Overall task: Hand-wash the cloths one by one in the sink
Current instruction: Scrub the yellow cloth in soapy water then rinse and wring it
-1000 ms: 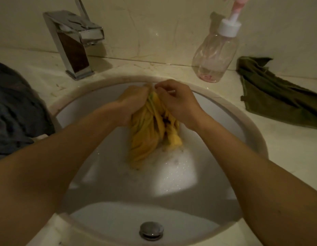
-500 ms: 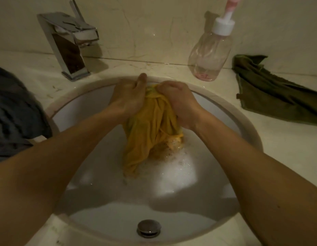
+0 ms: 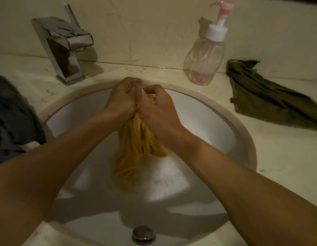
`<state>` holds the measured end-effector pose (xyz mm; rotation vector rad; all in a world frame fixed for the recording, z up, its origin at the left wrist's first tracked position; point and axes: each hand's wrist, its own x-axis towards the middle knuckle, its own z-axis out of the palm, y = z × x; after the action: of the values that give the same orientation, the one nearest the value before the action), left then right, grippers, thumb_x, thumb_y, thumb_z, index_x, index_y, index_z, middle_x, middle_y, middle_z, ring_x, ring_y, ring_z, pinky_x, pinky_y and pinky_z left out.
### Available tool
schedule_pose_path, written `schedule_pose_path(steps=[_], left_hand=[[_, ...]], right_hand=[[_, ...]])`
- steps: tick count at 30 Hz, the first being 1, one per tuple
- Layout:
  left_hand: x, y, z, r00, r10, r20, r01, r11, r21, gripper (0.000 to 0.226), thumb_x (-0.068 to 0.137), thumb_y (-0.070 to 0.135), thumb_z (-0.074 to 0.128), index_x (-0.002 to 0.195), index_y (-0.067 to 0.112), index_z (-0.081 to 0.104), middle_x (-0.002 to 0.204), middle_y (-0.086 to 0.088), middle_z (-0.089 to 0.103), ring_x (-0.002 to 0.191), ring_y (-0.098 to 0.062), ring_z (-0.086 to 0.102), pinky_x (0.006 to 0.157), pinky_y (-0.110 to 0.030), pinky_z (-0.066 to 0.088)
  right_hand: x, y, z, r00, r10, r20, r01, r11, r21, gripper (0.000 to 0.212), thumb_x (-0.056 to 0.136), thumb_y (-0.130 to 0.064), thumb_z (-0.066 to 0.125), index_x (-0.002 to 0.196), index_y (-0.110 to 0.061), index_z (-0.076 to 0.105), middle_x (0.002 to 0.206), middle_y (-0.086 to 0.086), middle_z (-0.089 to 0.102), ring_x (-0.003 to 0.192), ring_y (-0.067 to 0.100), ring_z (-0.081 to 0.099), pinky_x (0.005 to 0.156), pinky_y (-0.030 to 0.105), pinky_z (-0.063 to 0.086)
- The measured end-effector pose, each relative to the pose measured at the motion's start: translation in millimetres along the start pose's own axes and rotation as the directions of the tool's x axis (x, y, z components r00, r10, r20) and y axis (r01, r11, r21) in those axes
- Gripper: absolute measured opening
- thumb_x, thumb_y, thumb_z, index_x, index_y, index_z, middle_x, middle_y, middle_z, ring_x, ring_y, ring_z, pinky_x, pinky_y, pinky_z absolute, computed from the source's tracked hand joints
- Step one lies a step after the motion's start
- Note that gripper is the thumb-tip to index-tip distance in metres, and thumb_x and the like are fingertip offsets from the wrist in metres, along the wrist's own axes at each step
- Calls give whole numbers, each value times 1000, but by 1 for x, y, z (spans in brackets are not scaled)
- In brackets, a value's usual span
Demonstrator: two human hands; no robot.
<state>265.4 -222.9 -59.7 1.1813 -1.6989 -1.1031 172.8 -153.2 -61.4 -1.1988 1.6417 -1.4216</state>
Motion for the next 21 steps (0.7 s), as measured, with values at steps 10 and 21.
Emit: schedule_pose_path(steps=[10, 21], left_hand=[[-9, 7, 1, 996, 82, 31, -83, 996, 22, 32, 108, 25, 40, 137, 25, 55, 137, -1, 57, 124, -18, 56, 108, -37, 46], [-13, 10, 4, 991, 88, 105, -86, 996, -24, 31, 107, 25, 45, 136, 26, 56, 134, 0, 58, 121, -15, 56, 107, -33, 46]], right_hand=[[-5, -10, -4, 998, 52, -26, -49, 992, 117, 16, 103, -27, 60, 114, -15, 65, 105, 5, 72, 98, 18, 71, 86, 35, 61], [1, -7, -10, 987, 163, -4, -158, 963, 217, 9, 101, -17, 61, 105, -15, 68, 105, 14, 73, 101, 29, 72, 93, 46, 60]])
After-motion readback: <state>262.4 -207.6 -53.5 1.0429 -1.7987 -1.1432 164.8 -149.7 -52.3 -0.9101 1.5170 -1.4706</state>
